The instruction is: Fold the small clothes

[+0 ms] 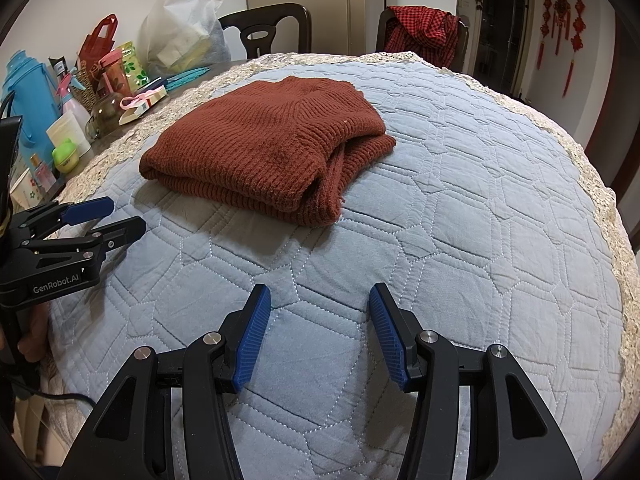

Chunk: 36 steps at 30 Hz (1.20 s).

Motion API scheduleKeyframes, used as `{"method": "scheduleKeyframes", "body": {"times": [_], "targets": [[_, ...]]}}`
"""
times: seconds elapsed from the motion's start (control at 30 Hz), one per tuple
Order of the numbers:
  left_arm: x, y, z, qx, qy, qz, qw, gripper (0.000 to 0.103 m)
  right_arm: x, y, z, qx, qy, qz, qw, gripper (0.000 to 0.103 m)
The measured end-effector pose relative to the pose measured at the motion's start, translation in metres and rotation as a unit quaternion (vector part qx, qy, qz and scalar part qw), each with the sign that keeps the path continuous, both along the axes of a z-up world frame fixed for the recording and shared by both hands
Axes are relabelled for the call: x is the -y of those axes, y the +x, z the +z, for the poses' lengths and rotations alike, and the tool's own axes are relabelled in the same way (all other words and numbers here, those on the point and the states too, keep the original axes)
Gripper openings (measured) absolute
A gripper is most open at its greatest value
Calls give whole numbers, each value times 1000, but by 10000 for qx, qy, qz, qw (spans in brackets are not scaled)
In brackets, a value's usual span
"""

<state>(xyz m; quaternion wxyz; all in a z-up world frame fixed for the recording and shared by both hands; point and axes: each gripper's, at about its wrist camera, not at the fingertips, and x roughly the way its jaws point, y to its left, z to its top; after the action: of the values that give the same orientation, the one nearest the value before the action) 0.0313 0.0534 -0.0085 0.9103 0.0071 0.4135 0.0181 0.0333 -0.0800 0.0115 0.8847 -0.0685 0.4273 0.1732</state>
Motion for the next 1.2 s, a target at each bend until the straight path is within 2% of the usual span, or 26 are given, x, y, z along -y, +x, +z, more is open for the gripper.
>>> {"method": "scheduleKeyframes", "body": {"times": [1.2], "targets": [[-3,-1,-1,-12,11,30,10000,68,0,0,0,-4,11,3,10000,52]]}}
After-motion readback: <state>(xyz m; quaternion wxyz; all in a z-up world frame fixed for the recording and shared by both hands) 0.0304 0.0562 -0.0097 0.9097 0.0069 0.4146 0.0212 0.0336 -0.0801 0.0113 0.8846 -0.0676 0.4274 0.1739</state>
